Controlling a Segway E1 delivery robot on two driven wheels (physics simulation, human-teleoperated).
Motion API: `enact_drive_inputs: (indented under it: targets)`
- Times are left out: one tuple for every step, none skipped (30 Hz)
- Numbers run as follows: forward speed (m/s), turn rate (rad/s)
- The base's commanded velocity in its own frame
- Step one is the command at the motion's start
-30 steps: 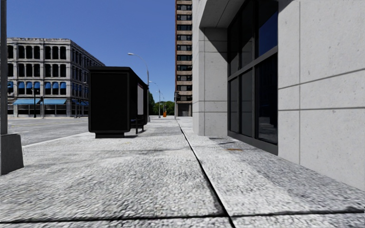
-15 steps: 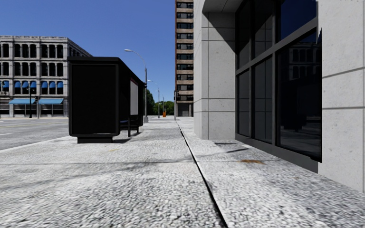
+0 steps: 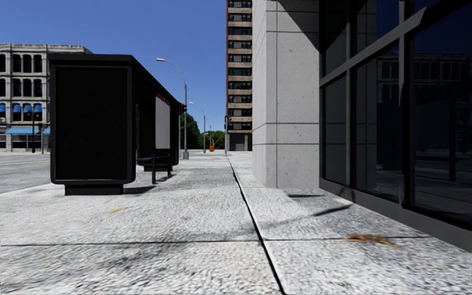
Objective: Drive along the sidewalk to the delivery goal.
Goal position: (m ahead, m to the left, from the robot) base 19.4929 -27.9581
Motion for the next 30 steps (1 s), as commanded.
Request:
enact_drive_inputs:
  targets:
    - [2.00,0.00]
    - [2.00,0.00]
    - [2.00,0.00]
    - [2.00,0.00]
    - [2.00,0.00]
    - [2.00,0.00]
    - [2.00,0.00]
    - [2.00,0.00]
    - [2.00,0.00]
    - [2.00,0.00]
    - [2.00,0.00]
    - [2.00,0.00]
    - [2.00,0.00]
    - [2.00,0.00]
    - [2.00,0.00]
    - [2.00,0.00]
    - [2.00,0.00]
    - [2.00,0.00]
    - [2.00,0.00]
    - [2.00,0.00]
    - [2.00,0.00]
    - [2.00,0.00]
    - [2.00,0.00]
    - [2.00,0.00]
    - [2.00,0.00]
    - [2.00,0.00]
    - [2.00,0.00]
    - [2.00,0.00]
    - [2.00,0.00]
    - [2.00,0.00]
